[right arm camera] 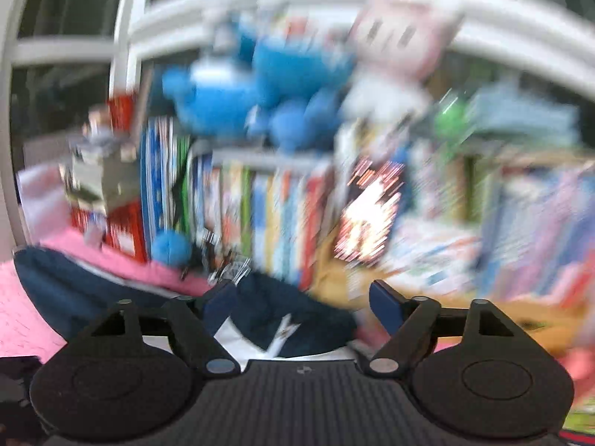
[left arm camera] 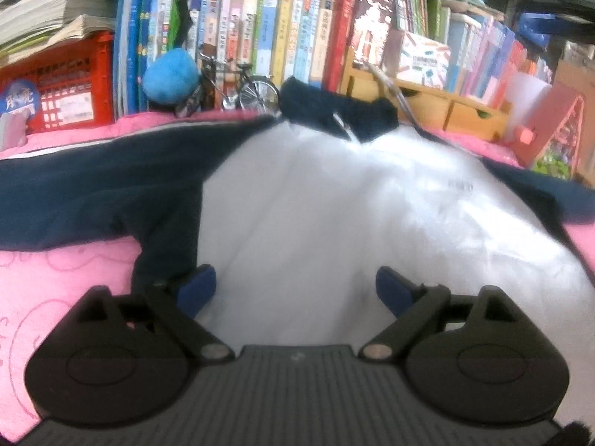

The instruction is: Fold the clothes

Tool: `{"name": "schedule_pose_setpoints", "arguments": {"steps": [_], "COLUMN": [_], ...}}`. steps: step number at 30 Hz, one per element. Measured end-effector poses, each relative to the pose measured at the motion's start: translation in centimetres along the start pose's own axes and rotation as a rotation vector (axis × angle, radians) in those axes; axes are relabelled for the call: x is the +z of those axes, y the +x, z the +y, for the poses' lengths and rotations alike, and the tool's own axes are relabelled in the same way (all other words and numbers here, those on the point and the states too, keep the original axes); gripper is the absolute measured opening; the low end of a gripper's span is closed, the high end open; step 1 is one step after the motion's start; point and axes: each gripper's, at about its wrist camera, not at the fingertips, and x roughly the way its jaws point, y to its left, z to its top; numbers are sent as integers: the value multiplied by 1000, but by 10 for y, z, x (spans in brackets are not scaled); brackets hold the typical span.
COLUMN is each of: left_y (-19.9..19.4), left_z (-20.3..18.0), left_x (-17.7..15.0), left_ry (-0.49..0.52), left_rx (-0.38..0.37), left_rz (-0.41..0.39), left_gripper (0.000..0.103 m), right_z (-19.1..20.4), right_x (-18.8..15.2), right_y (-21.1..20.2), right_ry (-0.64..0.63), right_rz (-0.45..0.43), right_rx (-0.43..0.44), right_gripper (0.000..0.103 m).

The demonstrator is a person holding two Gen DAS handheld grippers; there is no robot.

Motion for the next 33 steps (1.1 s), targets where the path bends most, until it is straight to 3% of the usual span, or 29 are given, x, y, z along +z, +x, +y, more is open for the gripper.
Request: {"name": "schedule_pose_setpoints", "arguments": {"steps": [3,6,12,17,27,33], "left_y": [-18,-56,-120,-135,-153,-155], "left_z": [5,-2,-41,-61,-89,-106], "left_x": [0,-8,-42,-60,-95,-110], "left_ry": [-91,-132,7,19,36,73], "left_rx": [4,-30,54,76,153,182], "left_rz": [-10,-51,-131,-111,-65,-80], "left_gripper": [77,77,78,78,78,78], "right_z": [-1,5,2,-3,29,74], "right_x": [-9,-29,-67,-89,-105,-156], "right_y": [-82,-152,-238,-273,-336,-316], "right_ry": [-44,-114,-105,-21,-21,-45], "right_rz": [-91,-142,-174,-182,-177,-91], "right_rx": [-63,-127,-227,-247,-136,-72], "right_gripper": [93,102,103,103,103,103]}}
